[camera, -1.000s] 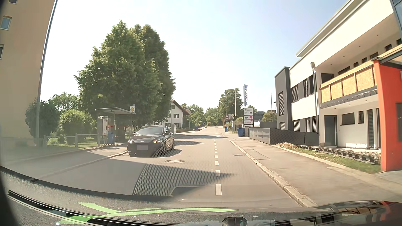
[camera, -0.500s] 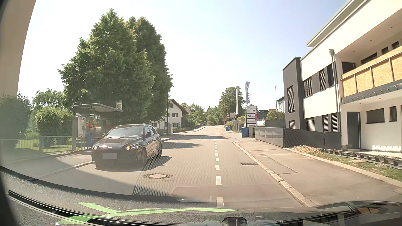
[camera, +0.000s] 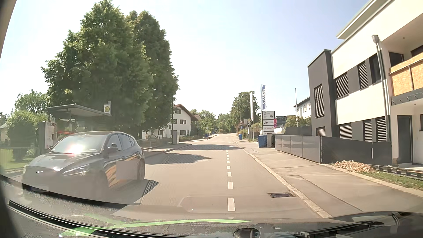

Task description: Follow the waypoints while adhering to traffic rules and regulations

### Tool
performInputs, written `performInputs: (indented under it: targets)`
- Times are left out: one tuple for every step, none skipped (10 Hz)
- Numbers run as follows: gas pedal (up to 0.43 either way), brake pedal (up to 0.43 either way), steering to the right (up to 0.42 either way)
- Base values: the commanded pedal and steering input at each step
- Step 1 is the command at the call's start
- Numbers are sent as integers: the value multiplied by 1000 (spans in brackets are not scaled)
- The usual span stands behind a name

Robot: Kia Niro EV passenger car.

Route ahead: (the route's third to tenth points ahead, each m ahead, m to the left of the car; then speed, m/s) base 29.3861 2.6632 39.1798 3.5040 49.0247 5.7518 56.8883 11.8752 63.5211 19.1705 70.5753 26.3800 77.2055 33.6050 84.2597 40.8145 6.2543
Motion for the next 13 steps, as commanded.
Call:
performInputs:
  targets:
    - [67,0,-5]
    - [67,0,-5]
    - [67,0,-6]
    - [67,0,-6]
    - [67,0,-6]
    - [67,0,-7]
    - [67,0,-8]
    - [67,0,-8]
    - [79,0,-8]
    - [79,0,-8]
    - [79,0,-8]
    - [79,0,-8]
    - [79,0,-8]
